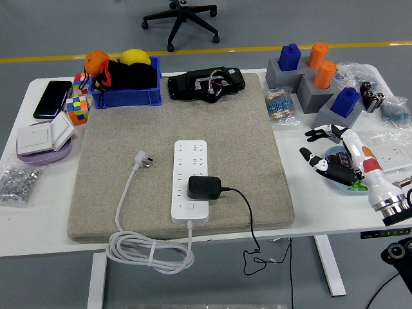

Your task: Press the white button,pick up the black plug,place it near the board,insert it into the board

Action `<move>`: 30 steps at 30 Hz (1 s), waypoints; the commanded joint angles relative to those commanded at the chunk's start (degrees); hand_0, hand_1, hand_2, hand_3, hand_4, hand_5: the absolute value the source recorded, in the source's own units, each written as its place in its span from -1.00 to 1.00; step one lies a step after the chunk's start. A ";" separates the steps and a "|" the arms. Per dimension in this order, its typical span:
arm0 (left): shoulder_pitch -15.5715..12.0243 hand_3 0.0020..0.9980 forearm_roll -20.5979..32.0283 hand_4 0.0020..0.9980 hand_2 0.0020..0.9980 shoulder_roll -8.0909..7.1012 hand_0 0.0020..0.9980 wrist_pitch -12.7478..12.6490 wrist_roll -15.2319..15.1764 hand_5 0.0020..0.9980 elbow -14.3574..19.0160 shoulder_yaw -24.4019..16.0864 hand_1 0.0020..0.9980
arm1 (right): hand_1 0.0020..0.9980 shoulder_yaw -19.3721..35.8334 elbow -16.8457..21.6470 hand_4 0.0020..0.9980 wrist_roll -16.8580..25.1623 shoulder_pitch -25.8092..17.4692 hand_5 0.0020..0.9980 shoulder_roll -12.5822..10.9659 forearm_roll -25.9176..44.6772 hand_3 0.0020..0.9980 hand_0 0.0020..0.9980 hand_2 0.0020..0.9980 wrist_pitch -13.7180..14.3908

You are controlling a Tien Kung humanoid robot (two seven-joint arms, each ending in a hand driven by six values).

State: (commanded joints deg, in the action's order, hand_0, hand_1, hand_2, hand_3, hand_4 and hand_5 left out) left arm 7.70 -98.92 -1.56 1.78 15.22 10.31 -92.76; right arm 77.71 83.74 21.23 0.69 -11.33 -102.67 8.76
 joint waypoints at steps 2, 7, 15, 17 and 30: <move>-0.27 0.17 -0.04 0.13 0.00 0.06 -0.06 -0.11 -0.02 -0.46 0.00 -0.58 0.00 | 0.17 0.07 0.08 0.64 1.05 -0.06 0.14 0.10 0.61 0.18 0.35 0.06 0.29; -0.61 0.17 -1.21 0.13 0.00 0.21 -0.05 -0.21 0.24 -0.46 0.00 -2.30 -0.01 | 0.15 0.40 0.25 0.63 1.13 -0.30 0.13 0.37 0.39 0.17 0.33 0.05 0.18; -0.70 0.17 0.13 0.14 0.00 0.64 -0.05 -0.42 0.03 -0.46 0.00 -1.91 0.00 | 0.14 1.02 0.32 0.63 1.03 -0.21 0.13 0.90 0.12 0.17 0.33 0.05 0.03; -0.78 0.17 0.21 0.14 0.00 0.68 -0.05 -0.42 0.06 -0.46 0.00 -1.91 0.00 | 0.14 1.07 0.31 0.63 1.00 -0.11 0.13 0.98 0.05 0.17 0.33 0.05 -0.04; -1.38 0.17 0.52 0.14 0.00 0.90 -0.05 -0.60 -0.02 -0.46 0.00 -2.24 0.00 | 0.13 1.82 0.57 0.63 1.01 0.39 0.10 1.59 -0.28 0.17 0.32 0.04 -0.56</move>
State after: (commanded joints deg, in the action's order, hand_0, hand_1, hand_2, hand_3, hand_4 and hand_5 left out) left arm 6.31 -98.40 -0.66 1.18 15.20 10.31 -95.00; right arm 79.53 84.31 22.24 1.08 -9.74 -102.95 8.20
